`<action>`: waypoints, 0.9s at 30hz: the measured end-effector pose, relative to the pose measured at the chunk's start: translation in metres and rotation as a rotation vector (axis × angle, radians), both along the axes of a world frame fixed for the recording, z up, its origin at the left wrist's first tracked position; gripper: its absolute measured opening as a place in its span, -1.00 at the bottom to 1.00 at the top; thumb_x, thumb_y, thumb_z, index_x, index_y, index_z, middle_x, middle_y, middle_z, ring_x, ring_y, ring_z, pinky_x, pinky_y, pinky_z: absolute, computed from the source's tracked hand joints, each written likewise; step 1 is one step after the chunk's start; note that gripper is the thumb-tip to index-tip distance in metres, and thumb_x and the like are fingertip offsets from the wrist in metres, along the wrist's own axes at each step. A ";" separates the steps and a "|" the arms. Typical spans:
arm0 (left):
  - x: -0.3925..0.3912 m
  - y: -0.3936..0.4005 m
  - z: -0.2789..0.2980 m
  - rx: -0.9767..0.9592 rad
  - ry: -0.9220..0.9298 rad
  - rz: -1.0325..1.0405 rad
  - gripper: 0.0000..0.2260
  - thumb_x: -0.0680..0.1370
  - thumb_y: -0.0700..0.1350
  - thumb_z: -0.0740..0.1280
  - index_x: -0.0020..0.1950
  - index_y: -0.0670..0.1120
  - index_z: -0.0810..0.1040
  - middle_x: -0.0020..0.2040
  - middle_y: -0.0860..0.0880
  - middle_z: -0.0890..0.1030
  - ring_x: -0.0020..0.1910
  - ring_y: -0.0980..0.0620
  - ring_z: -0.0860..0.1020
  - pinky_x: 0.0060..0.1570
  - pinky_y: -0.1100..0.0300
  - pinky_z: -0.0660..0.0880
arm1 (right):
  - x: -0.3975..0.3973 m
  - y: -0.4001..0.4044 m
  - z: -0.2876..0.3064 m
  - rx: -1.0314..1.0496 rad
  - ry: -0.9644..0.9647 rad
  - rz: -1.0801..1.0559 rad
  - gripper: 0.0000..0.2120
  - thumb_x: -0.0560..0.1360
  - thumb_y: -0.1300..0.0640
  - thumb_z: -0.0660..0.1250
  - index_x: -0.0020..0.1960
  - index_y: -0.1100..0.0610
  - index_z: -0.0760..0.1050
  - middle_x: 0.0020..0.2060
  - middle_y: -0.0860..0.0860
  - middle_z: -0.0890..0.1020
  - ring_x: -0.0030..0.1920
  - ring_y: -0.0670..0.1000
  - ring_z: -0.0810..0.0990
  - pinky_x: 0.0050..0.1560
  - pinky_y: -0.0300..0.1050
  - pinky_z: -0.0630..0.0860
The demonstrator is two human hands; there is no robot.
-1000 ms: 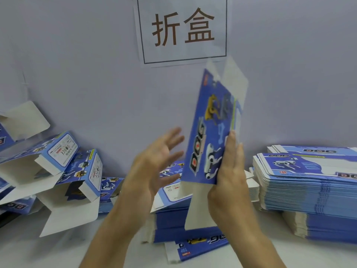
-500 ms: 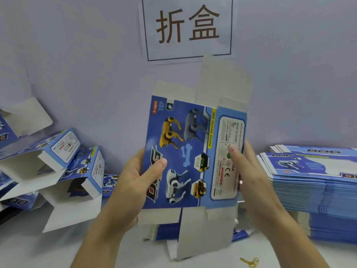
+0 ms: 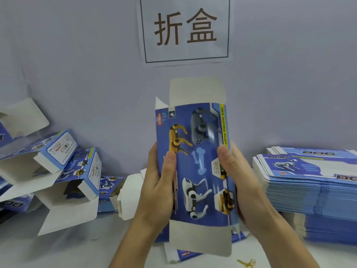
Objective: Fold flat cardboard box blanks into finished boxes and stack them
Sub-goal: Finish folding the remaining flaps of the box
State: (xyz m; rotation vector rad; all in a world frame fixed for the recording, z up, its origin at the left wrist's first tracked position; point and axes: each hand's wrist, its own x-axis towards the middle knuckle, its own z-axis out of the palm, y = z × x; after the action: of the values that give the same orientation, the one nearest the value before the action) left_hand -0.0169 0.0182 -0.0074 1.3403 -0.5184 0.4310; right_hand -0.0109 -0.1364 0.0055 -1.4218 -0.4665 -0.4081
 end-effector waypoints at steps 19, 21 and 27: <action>-0.020 0.035 0.035 -0.052 0.221 -0.046 -0.43 0.31 0.34 0.50 0.14 -0.03 0.69 0.07 -0.19 0.70 0.01 -0.27 0.68 0.05 -0.21 0.60 | -0.001 -0.002 -0.023 -0.235 -0.007 0.035 -0.16 0.33 -0.48 0.35 0.46 -0.55 -0.06 0.10 -0.38 0.53 0.08 -0.41 0.56 -0.01 -0.46 0.51; -0.017 0.030 0.034 0.002 0.071 0.100 -0.50 0.31 0.37 0.48 0.15 0.15 0.61 0.04 -0.05 0.72 0.01 -0.13 0.70 0.09 -0.16 0.57 | -0.007 -0.002 -0.020 -0.249 0.012 0.171 -0.42 0.42 -0.40 0.29 0.40 -0.53 0.18 0.14 -0.38 0.60 0.16 -0.37 0.55 0.07 -0.46 0.49; -0.017 0.012 0.022 0.005 -0.072 0.152 -0.54 0.31 0.36 0.42 0.10 0.18 0.50 -0.11 -0.01 0.72 -0.21 -0.08 0.72 -0.27 0.10 0.64 | -0.011 0.013 -0.014 -0.098 -0.194 0.003 -0.26 0.37 -0.41 0.35 0.45 -0.14 0.30 0.07 -0.12 0.68 0.11 -0.07 0.67 0.14 -0.12 0.59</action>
State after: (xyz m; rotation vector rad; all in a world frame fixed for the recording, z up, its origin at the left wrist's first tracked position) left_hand -0.0335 0.0306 0.0151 1.3776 -0.4784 0.6050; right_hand -0.0222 -0.1237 -0.0083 -1.4824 -0.6533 -0.5301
